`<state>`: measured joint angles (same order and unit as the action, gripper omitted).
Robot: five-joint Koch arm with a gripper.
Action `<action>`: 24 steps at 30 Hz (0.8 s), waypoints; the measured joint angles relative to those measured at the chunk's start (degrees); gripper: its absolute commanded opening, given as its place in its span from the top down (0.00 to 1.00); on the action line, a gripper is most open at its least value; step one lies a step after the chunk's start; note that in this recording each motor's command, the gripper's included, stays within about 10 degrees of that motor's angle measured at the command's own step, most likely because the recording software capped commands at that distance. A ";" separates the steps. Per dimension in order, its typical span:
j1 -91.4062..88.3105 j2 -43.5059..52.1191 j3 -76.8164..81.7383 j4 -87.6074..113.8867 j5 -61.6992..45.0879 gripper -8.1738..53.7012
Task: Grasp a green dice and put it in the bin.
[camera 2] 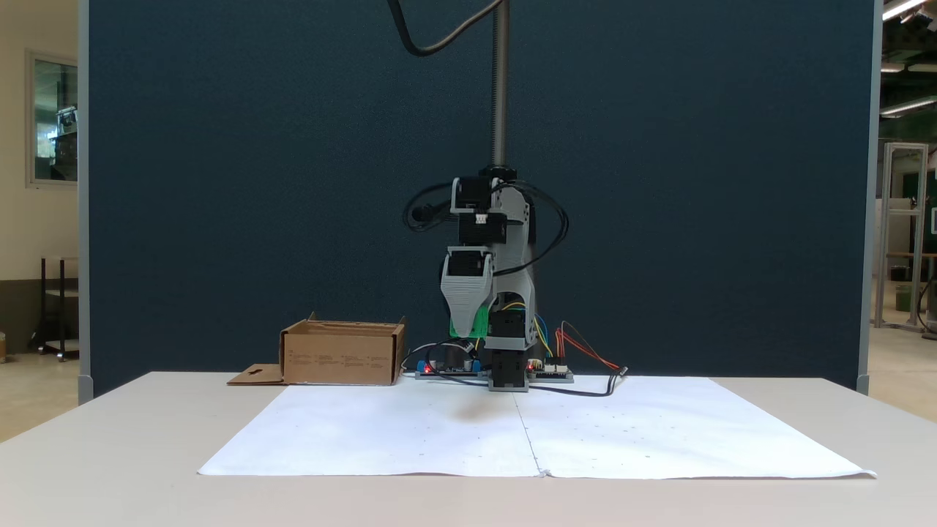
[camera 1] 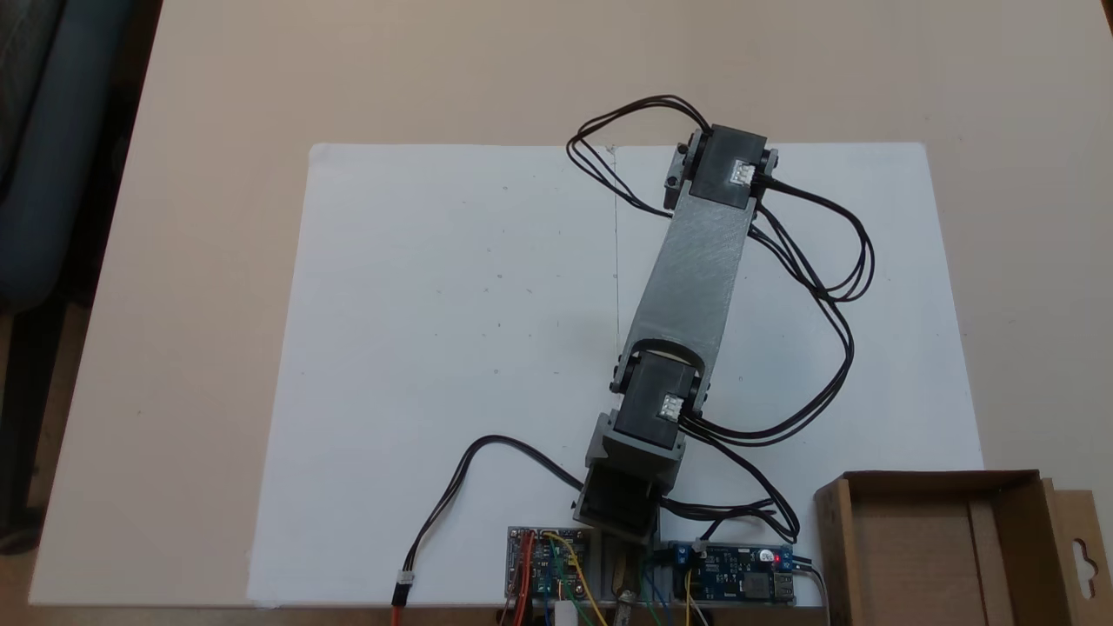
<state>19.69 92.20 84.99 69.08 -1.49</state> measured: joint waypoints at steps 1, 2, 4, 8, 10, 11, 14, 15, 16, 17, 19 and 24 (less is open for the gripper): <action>2.46 0.00 -0.62 2.37 0.09 0.67; 3.16 0.00 -1.76 2.72 0.09 0.67; 7.29 0.00 -6.50 2.90 0.18 0.67; 18.54 -0.18 -14.85 2.90 0.09 0.67; 23.99 -0.35 -17.31 2.90 -0.44 0.67; 27.16 -0.53 -18.72 2.90 -0.70 0.67; 36.91 -2.11 -21.27 2.90 -2.64 0.67; 40.69 -2.99 -21.71 2.99 -3.52 0.67; 43.59 -3.60 -22.06 2.90 -4.22 0.67; 49.13 -4.75 -23.29 2.90 -5.80 0.67; 52.38 -5.71 -24.08 2.90 -6.77 0.67; 64.95 -9.84 -25.40 0.18 -8.00 0.67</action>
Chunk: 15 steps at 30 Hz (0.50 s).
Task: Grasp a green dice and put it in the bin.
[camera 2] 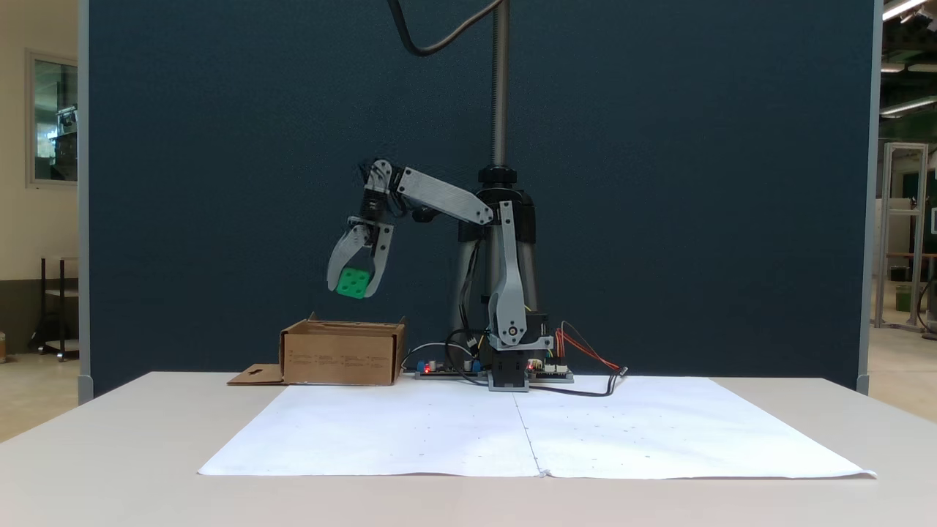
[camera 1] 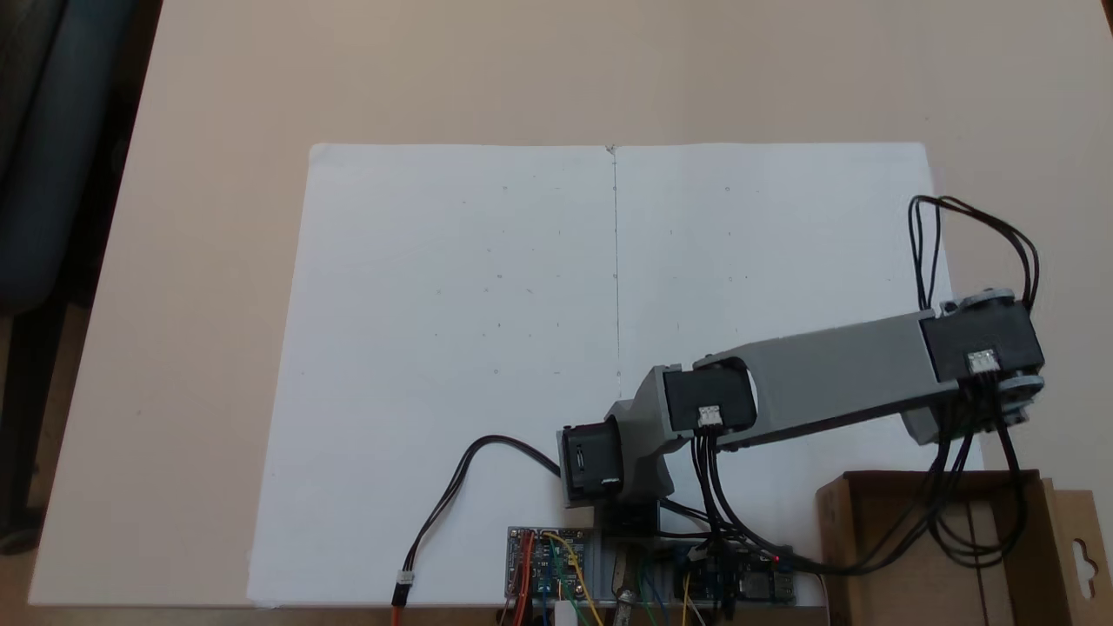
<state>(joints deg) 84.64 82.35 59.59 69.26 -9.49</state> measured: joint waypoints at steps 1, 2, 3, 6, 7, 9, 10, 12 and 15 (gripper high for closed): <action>1.85 -0.70 -1.23 -0.70 0.00 0.67; 3.96 -1.05 -1.41 -1.67 0.00 0.67; 5.98 -1.49 -1.58 -2.46 -0.26 0.67; 10.99 -3.08 -1.58 -4.22 -2.02 0.67; 12.92 -3.78 -1.58 -4.22 -2.46 0.67; 16.08 -4.75 -1.85 -4.48 -2.81 0.67; 16.70 -5.01 -1.76 -4.31 -2.81 0.67; 17.75 -5.36 -1.67 -1.93 -2.81 0.67; 18.02 -6.24 -1.67 0.26 -2.90 0.67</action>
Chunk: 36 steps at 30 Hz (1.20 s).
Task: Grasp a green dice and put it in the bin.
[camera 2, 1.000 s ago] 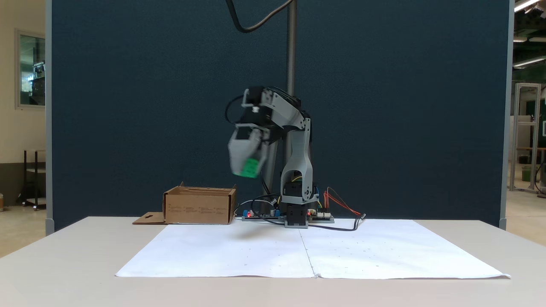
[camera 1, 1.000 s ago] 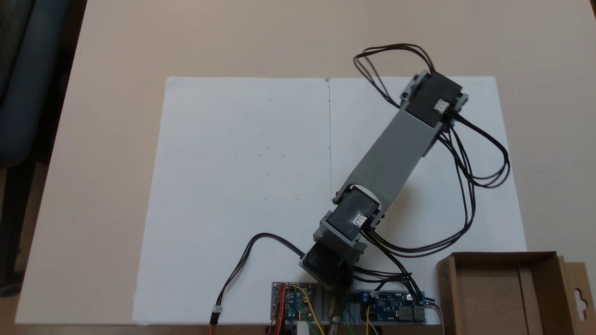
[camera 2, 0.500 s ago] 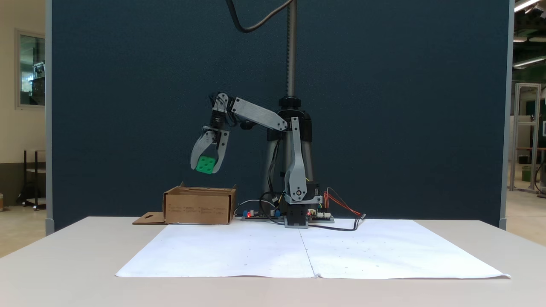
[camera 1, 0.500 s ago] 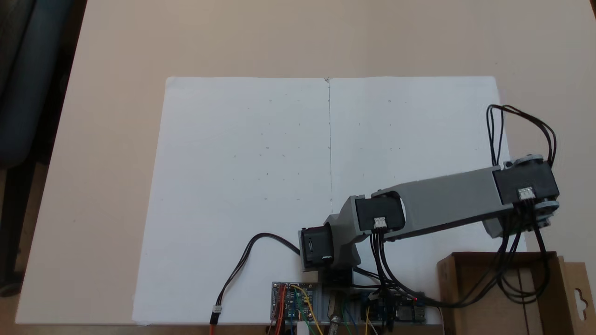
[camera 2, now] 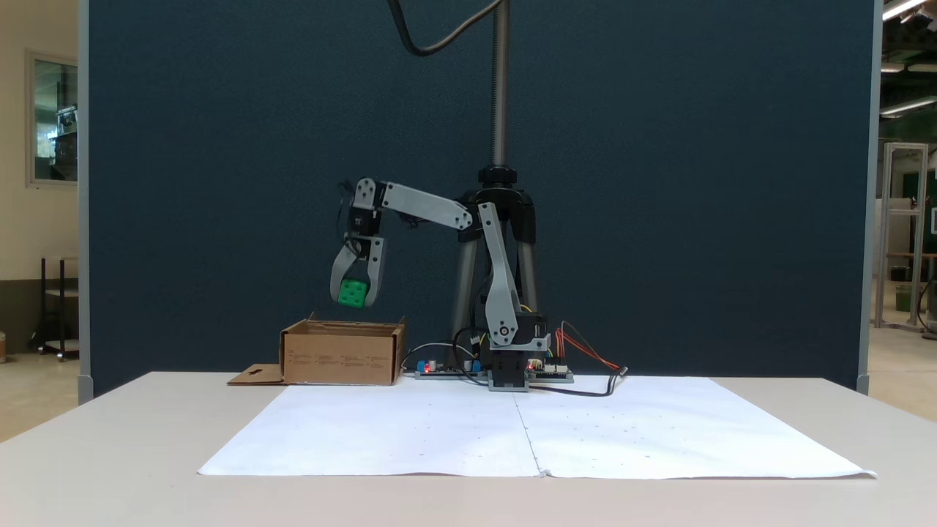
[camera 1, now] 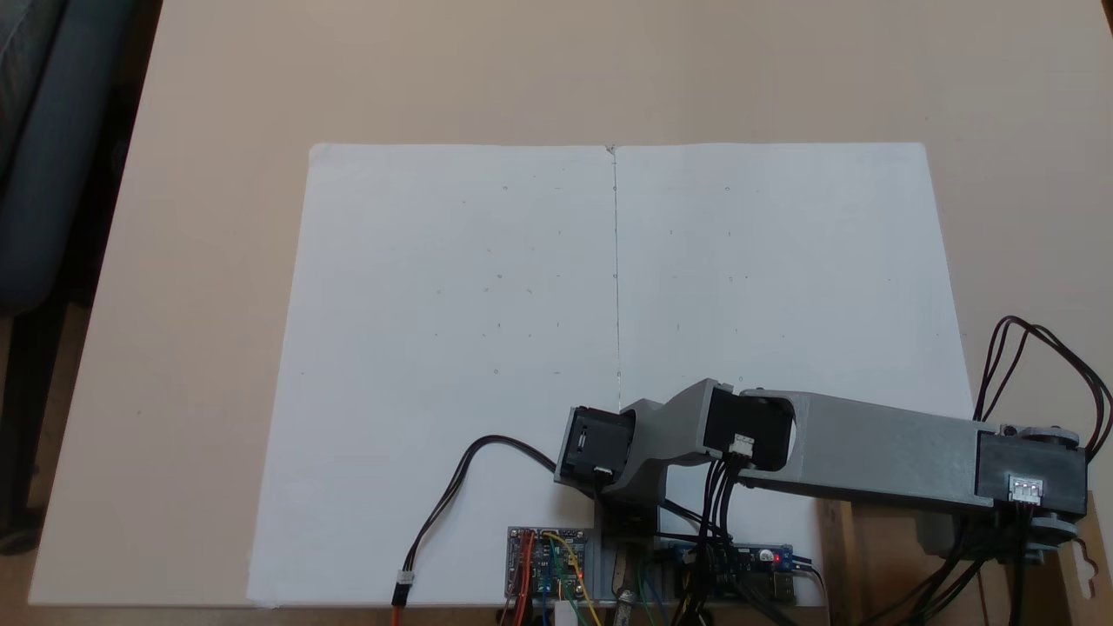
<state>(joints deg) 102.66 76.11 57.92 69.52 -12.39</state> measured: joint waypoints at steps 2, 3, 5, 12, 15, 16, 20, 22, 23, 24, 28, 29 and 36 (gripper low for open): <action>0.09 0.35 -0.18 0.00 0.00 0.40; 0.09 0.26 -0.09 0.00 0.00 0.34; 0.18 0.18 0.09 0.00 0.09 0.23; -2.29 -0.70 0.18 0.00 0.09 0.16; -5.54 -0.79 0.26 -0.62 0.97 0.17; -7.38 -0.53 0.18 -0.97 2.02 0.17; -18.90 2.72 0.26 -2.02 8.96 0.17; -26.89 5.36 0.26 -2.11 11.78 0.16; -31.38 6.50 0.26 -2.11 12.57 0.16; -35.77 7.38 0.18 -2.02 13.10 0.16; -53.17 7.82 0.26 -3.69 13.18 0.16; -57.48 7.91 0.26 -4.39 13.18 0.16; -79.72 7.56 0.18 -6.06 13.18 0.16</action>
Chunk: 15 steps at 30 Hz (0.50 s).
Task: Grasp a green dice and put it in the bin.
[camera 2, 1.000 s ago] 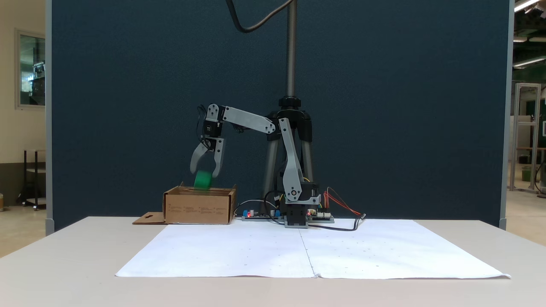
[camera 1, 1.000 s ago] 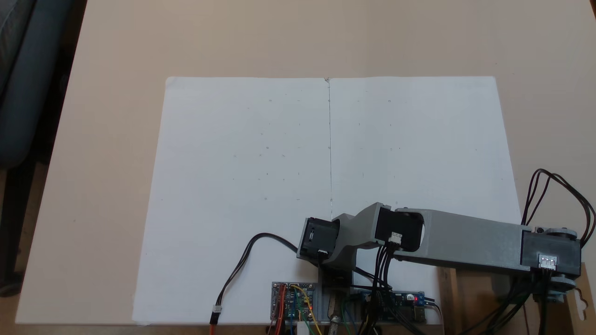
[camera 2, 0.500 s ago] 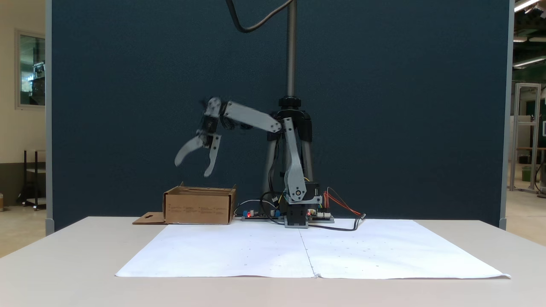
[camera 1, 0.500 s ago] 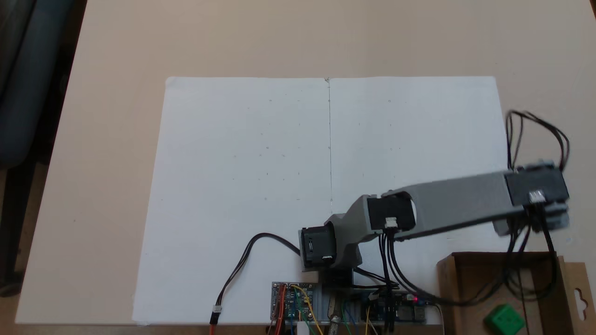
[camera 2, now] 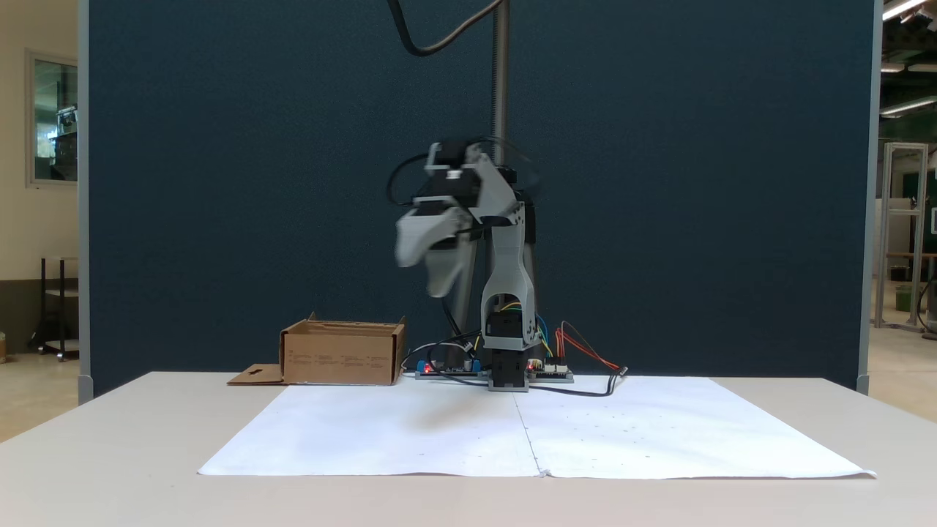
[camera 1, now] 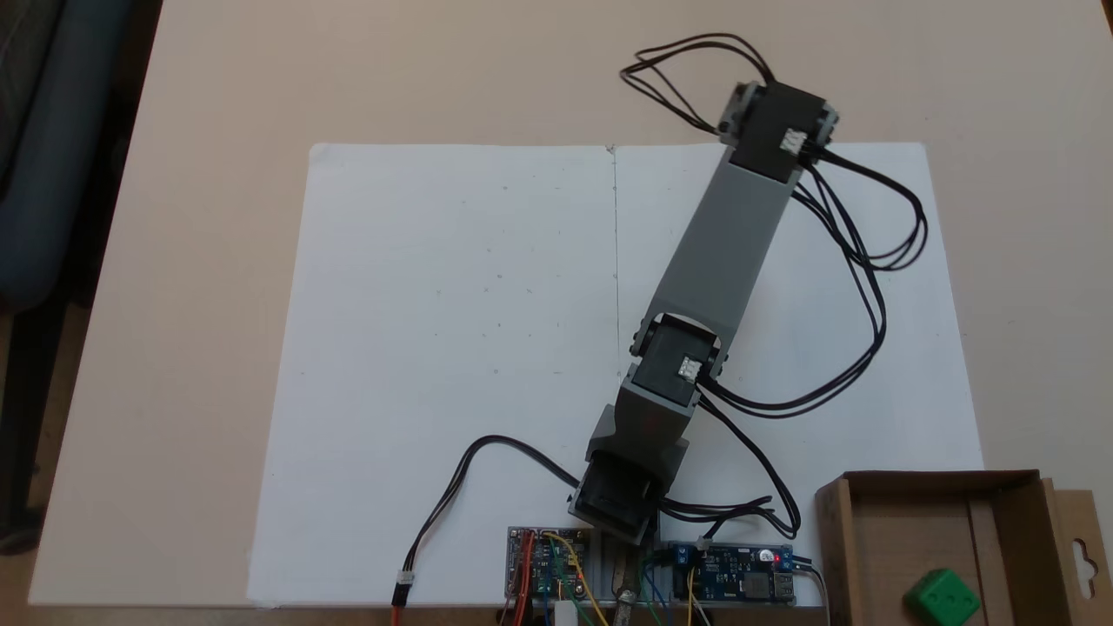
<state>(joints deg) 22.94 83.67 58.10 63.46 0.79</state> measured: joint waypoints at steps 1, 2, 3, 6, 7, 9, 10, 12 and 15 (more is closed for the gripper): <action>-1.49 -0.09 0.09 -0.70 0.00 0.16; -2.81 -0.09 0.09 -1.67 0.00 0.16; -3.87 -0.09 0.88 -3.34 0.00 0.16; -8.79 0.62 9.32 -11.43 0.00 0.17; -9.32 1.05 10.81 -12.13 0.00 0.17; -11.34 4.83 17.84 -16.52 0.00 0.17; -12.48 7.38 21.45 -18.72 0.00 0.17; -13.97 12.13 26.02 -23.38 0.00 0.17; -15.38 17.84 32.70 -30.50 0.00 0.17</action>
<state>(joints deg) 7.56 101.51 90.79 32.96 0.79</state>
